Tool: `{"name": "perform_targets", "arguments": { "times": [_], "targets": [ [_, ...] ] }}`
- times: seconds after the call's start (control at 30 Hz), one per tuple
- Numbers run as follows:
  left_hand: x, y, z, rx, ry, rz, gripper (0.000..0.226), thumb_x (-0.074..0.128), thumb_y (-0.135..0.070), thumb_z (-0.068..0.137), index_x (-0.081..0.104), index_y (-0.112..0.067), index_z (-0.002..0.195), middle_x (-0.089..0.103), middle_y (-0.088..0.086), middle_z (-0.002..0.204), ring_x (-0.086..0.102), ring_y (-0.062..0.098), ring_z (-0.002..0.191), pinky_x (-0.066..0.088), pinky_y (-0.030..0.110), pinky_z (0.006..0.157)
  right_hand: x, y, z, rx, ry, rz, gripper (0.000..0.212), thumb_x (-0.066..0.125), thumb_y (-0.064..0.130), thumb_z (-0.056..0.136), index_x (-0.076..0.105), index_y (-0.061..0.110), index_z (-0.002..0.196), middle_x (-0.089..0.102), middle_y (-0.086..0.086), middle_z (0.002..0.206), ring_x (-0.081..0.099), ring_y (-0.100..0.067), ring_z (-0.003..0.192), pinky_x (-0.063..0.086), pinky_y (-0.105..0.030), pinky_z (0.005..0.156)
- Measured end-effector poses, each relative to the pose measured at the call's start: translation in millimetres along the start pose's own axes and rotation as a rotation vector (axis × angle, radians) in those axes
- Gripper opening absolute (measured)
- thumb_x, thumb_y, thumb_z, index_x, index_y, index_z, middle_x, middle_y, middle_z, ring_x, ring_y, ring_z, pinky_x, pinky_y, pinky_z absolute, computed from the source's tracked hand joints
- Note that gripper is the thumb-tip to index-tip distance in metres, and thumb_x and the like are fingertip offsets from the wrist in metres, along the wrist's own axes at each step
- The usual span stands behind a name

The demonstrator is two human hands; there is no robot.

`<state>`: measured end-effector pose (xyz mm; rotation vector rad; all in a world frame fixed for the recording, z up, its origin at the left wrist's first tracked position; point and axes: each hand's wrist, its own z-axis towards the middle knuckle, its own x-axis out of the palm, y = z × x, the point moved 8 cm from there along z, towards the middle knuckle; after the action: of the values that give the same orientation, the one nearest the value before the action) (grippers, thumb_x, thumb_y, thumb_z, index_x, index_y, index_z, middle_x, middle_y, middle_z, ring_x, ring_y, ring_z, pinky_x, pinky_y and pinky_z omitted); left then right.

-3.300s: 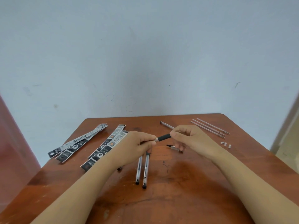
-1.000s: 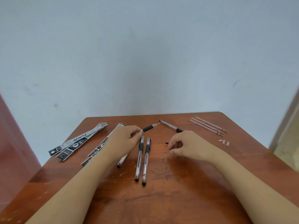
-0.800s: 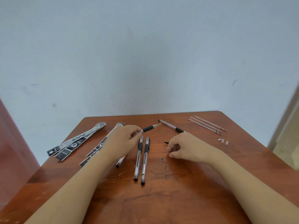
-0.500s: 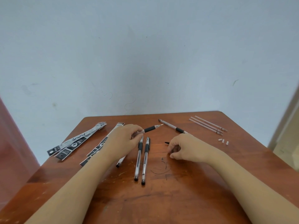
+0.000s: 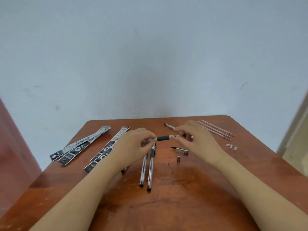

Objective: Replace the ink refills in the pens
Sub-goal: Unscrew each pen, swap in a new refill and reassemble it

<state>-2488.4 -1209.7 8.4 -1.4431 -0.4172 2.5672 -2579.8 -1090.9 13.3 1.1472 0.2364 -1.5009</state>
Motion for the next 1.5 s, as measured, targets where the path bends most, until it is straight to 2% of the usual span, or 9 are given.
{"name": "perform_targets", "arguments": {
  "times": [0.17, 0.47, 0.63, 0.73, 0.83, 1.03, 1.3, 1.4, 1.5],
  "targets": [
    [-1, 2, 1, 0.008, -0.022, -0.016, 0.013, 0.06, -0.016, 0.084, 0.067, -0.019, 0.095, 0.061, -0.002, 0.078, 0.047, 0.003, 0.071, 0.036, 0.014, 0.065, 6, 4, 0, -0.008, 0.052, -0.001, 0.016, 0.059, 0.021, 0.087, 0.071, 0.018, 0.098, 0.047, 0.019, 0.071, 0.044, 0.001, 0.065, 0.034, -0.013, 0.06],
    [-3, 2, 1, 0.001, -0.042, -0.001, 0.018, 0.059, -0.014, 0.085, 0.067, -0.017, 0.101, 0.054, -0.01, 0.081, 0.047, 0.009, 0.081, 0.033, 0.011, 0.072, 6, 8, -3, -0.012, 0.084, 0.057, 0.017, 0.058, 0.024, 0.088, 0.072, 0.016, 0.094, 0.058, 0.011, 0.074, 0.05, -0.006, 0.069, 0.036, -0.016, 0.061],
    [-11, 9, 1, -0.018, -0.127, -0.003, 0.016, 0.06, -0.013, 0.084, 0.069, -0.013, 0.097, 0.064, 0.001, 0.088, 0.051, 0.016, 0.088, 0.041, 0.032, 0.08, 2, 5, -4, -0.014, 0.047, 0.067, 0.015, 0.057, 0.02, 0.088, 0.071, 0.014, 0.088, 0.063, 0.006, 0.079, 0.054, -0.008, 0.074, 0.037, -0.013, 0.065],
    [-24, 21, 0, -0.055, -0.276, 0.03, 0.014, 0.061, -0.015, 0.081, 0.071, -0.011, 0.09, 0.064, 0.005, 0.087, 0.047, 0.014, 0.087, 0.038, 0.027, 0.076, -9, 0, -4, 0.029, -0.057, 0.2, 0.012, 0.059, 0.012, 0.086, 0.07, 0.013, 0.082, 0.06, 0.013, 0.071, 0.051, 0.004, 0.065, 0.036, -0.007, 0.06],
    [-39, 36, -3, -0.162, -0.399, 0.016, 0.012, 0.065, -0.003, 0.079, 0.07, -0.007, 0.089, 0.062, 0.009, 0.091, 0.043, 0.013, 0.093, 0.029, 0.015, 0.076, -22, -9, -4, 0.08, -0.185, 0.372, 0.024, 0.061, 0.006, 0.084, 0.064, 0.025, 0.069, 0.056, 0.015, 0.061, 0.049, 0.003, 0.057, 0.035, -0.008, 0.056],
    [-45, 41, -5, -0.211, -0.443, -0.005, 0.014, 0.063, -0.002, 0.08, 0.069, -0.007, 0.092, 0.059, 0.007, 0.097, 0.04, 0.011, 0.095, 0.029, 0.02, 0.078, -38, -31, -7, 0.256, -0.401, 0.646, 0.031, 0.059, 0.004, 0.084, 0.062, 0.026, 0.063, 0.052, 0.013, 0.045, 0.043, -0.003, 0.044, 0.037, -0.012, 0.048],
    [-40, 31, -3, -0.195, -0.39, -0.07, 0.015, 0.062, -0.005, 0.081, 0.069, -0.012, 0.092, 0.052, -0.006, 0.095, 0.041, 0.007, 0.096, 0.029, -0.002, 0.077, -76, -79, -21, 0.462, -0.781, 0.693, 0.028, 0.055, 0.008, 0.083, 0.056, 0.02, 0.058, 0.05, 0.008, 0.051, 0.043, 0.0, 0.039, 0.035, -0.009, 0.042],
    [-26, 7, -1, -0.076, -0.275, -0.131, 0.012, 0.061, -0.017, 0.083, 0.071, -0.017, 0.09, 0.053, -0.009, 0.095, 0.043, 0.007, 0.098, 0.031, 0.005, 0.078, -84, -99, -29, 0.532, -0.89, 0.672, 0.027, 0.054, 0.009, 0.081, 0.057, 0.025, 0.059, 0.051, 0.012, 0.052, 0.045, -0.006, 0.05, 0.04, -0.018, 0.055],
    [0, -23, -1, 0.112, -0.08, -0.125, 0.028, 0.051, -0.039, 0.079, 0.072, -0.023, 0.089, 0.054, -0.011, 0.099, 0.042, 0.005, 0.101, 0.031, 0.008, 0.078, -86, -113, -35, 0.619, -0.925, 0.603, 0.017, 0.052, 0.011, 0.081, 0.063, 0.019, 0.07, 0.056, 0.007, 0.065, 0.048, -0.012, 0.061, 0.042, -0.025, 0.067]
  ]
}}
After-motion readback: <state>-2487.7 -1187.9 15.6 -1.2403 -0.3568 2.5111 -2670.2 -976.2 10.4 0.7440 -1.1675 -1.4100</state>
